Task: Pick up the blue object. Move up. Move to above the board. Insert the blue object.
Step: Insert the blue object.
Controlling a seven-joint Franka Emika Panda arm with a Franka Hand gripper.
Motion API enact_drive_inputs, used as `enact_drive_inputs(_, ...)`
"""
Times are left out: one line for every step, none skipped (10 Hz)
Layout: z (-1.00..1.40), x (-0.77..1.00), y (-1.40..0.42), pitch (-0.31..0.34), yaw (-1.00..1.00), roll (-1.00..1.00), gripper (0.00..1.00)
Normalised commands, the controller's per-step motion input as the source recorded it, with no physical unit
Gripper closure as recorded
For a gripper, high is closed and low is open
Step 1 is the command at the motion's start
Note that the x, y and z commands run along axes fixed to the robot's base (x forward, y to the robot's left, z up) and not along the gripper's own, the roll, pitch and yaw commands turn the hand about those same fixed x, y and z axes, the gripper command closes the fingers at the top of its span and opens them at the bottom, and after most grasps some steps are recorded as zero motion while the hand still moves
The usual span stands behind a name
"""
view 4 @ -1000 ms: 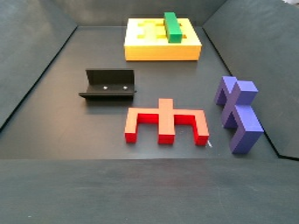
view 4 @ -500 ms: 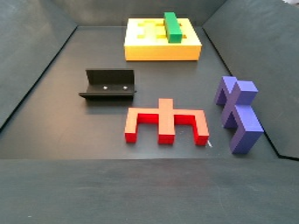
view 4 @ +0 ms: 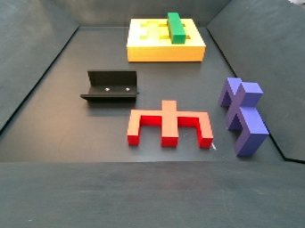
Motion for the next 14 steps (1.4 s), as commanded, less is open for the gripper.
enact_drive_inputs(-0.95,0.14,-0.01,0.0,0.0,-0.1,1.0)
enact_drive_inputs(-0.99,0.17,0.0,-0.034,0.04,-0.08,1.0)
enact_drive_inputs(-0.95,0.19,-0.04,-0.04,0.08,-0.1,1.0)
enact_drive_inputs(-0.93,0.16,-0.15,-0.049,0.04,-0.1,1.0)
enact_drive_inputs(-0.86,0.13,-0.26,-0.056,0.0,-0.11,1.0)
enact_drive_inputs(-0.81,0.12,-0.3,-0.07,0.0,-0.13,1.0)
enact_drive_inputs(-0.9,0.09,-0.29,-0.069,0.01,-0.09,1.0)
enact_drive_inputs(-1.0,0.13,-0.28,-0.109,0.1,0.0,1.0)
enact_drive_inputs(-0.99,0.18,-0.21,-0.121,0.19,0.0,1.0)
enact_drive_inputs(-0.93,0.21,-0.06,-0.149,0.18,0.04,1.0)
enact_drive_inputs(-0.59,0.21,-0.07,-0.22,0.18,0.21,1.0)
enact_drive_inputs(-0.41,0.11,-0.06,-0.266,0.21,0.28,1.0)
enact_drive_inputs(-0.44,0.1,-0.11,-0.293,0.24,0.24,1.0)
enact_drive_inputs(-0.49,0.02,-0.15,-0.277,0.21,0.23,1.0)
